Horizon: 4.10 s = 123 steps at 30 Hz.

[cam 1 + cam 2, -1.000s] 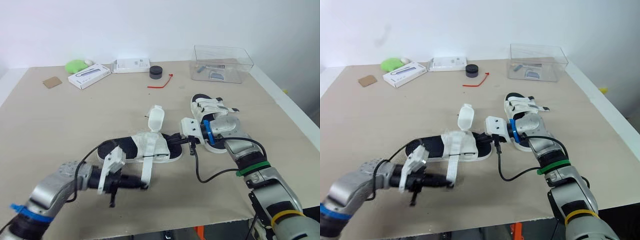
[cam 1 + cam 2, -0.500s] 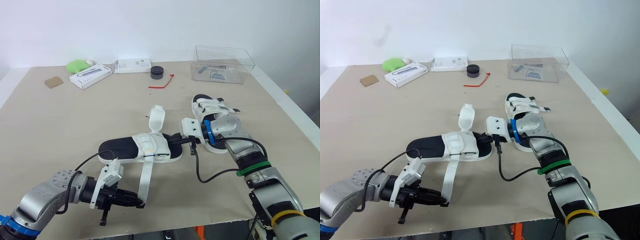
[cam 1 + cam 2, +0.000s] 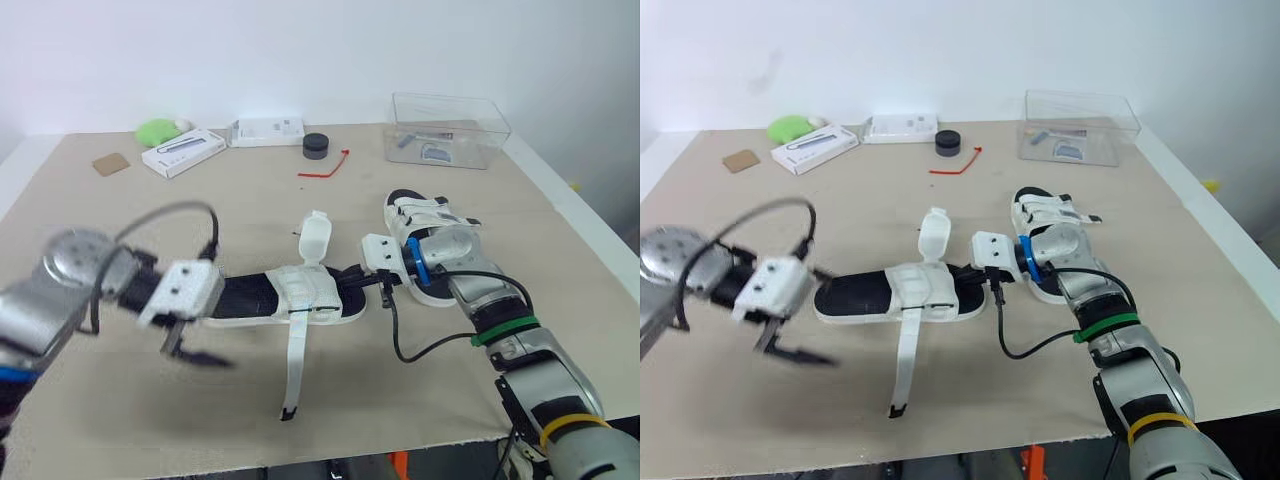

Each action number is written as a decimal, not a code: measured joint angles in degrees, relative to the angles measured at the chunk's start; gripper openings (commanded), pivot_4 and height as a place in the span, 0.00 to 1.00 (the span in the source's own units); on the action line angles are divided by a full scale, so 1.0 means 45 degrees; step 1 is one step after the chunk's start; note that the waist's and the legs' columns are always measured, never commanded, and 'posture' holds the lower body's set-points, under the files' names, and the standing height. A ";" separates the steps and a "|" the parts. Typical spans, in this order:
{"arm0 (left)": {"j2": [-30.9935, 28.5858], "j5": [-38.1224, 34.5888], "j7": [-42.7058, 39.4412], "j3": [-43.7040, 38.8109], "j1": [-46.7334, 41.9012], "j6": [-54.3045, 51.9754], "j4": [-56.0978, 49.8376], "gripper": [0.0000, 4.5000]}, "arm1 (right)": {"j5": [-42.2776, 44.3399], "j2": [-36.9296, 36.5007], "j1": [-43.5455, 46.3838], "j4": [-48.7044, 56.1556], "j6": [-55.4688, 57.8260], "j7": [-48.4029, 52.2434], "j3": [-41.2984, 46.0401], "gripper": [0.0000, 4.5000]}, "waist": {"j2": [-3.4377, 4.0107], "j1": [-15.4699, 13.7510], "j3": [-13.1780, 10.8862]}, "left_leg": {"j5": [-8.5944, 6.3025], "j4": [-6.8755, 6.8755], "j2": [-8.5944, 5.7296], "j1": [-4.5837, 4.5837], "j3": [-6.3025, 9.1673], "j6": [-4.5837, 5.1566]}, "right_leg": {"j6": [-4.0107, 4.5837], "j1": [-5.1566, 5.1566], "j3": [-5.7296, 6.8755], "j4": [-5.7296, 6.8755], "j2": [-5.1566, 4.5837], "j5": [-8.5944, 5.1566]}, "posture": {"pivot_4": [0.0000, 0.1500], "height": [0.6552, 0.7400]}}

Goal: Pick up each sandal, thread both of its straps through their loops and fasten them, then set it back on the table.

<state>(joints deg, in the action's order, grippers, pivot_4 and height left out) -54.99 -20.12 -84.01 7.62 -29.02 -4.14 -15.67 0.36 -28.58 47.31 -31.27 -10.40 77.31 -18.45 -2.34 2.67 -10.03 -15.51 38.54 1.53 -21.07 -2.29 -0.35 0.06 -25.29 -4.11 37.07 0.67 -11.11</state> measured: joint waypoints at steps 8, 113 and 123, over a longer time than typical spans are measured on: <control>0.2089 0.1721 -0.0907 0.1258 -0.0570 0.8078 0.2323 0.99 | -0.0007 0.0005 0.0119 -0.0238 -0.0230 0.0165 0.0001 0.00 | -0.0003 -0.0002 -0.0001 | -0.0008 0.0002 0.0009 -0.0011 -0.0017 0.0009 | -0.0038 -0.0010 -0.0022 -0.0002 0.0004 0.0024 | 1.00 1.00; 0.6062 -0.1000 0.2180 0.0302 -0.3416 -0.4241 0.9067 0.09 | -0.0150 -0.0408 -0.0074 0.0176 -0.0005 -0.0119 0.0026 0.00 | -0.0008 0.0010 0.0001 | 0.0001 0.0011 -0.0008 -0.0025 0.0024 0.0001 | -0.0060 -0.0005 0.0003 0.0000 0.0002 0.0035 | 1.00 1.00; 0.6425 0.0881 0.1119 0.0706 -0.5106 -0.2490 1.3292 0.02 | -0.0147 -0.0481 -0.0210 0.0407 0.0074 -0.0300 0.0028 0.00 | -0.0009 0.0010 0.0001 | 0.0000 0.0011 -0.0014 -0.0028 0.0026 0.0002 | -0.0064 -0.0004 0.0003 -0.0002 0.0000 0.0034 | 1.00 1.00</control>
<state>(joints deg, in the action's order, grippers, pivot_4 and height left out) -26.08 -16.16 -78.98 10.80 -52.00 -15.35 44.15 -0.30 -30.75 46.37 -29.44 -10.07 75.96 -18.33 -2.38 2.72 -10.02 -15.51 38.59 1.47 -21.20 -2.17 -0.34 -0.23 -25.30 -4.10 37.06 0.66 -10.96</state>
